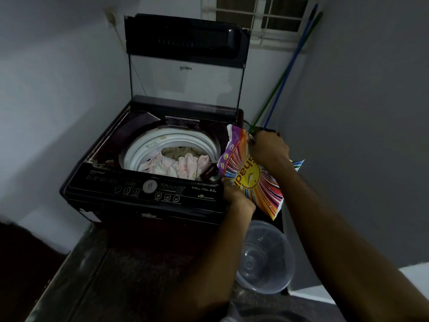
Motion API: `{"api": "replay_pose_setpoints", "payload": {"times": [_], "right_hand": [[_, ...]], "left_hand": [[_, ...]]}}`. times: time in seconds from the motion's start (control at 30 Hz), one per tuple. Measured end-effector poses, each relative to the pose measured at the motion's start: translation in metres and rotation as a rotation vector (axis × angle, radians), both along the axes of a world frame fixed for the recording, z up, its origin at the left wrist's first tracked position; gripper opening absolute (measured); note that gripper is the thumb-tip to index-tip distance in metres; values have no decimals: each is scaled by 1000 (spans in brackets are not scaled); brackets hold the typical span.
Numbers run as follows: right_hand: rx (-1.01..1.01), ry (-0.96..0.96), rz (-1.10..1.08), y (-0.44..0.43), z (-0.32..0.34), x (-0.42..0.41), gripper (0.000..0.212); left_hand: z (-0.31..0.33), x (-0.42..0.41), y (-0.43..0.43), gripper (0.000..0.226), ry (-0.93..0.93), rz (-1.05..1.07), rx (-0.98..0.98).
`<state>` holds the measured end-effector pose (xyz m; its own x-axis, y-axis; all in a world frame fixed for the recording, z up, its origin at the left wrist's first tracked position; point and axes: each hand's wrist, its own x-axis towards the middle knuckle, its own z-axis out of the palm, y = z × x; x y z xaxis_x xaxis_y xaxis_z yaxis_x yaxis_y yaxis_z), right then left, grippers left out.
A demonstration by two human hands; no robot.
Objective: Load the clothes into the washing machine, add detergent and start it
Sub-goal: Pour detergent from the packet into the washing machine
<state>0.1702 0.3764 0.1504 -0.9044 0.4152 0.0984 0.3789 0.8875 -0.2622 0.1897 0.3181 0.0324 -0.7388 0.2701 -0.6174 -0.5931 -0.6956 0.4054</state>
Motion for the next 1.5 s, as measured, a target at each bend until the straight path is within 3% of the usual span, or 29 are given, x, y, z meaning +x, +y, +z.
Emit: {"api": "replay_pose_setpoints", "payload": {"times": [0.23, 0.4, 0.6, 0.77, 0.83, 1.0, 1.1, 1.3, 1.5], "right_hand": [[-12, 2, -1, 0, 0, 2, 24], [-77, 16, -27, 7, -1, 8, 25], [-199, 67, -116, 28, -10, 34, 31], [-386, 188, -193, 56, -22, 68, 46], [-478, 259, -194, 63, -25, 84, 51], [-1016, 433, -160, 79, -24, 124, 27], [-1203, 555, -132, 88, -19, 140, 19], [-1138, 735, -52, 81, 0, 153, 28], [-1039, 641, 106, 45, 6, 150, 32]], "left_hand": [[-8, -6, 3, 56, 4, 26, -17], [-9, -6, 3, 69, 18, 22, -62], [-24, -10, 11, 68, 33, 17, -260], [4, 8, 11, 43, 187, 56, -363], [10, 17, 15, 43, 276, 88, -406], [23, 42, 25, 34, 525, 225, -578], [35, 57, 29, 34, 684, 226, -596], [47, 89, 19, 36, 789, 208, -584], [50, 102, -25, 47, 667, 218, -456]]}}
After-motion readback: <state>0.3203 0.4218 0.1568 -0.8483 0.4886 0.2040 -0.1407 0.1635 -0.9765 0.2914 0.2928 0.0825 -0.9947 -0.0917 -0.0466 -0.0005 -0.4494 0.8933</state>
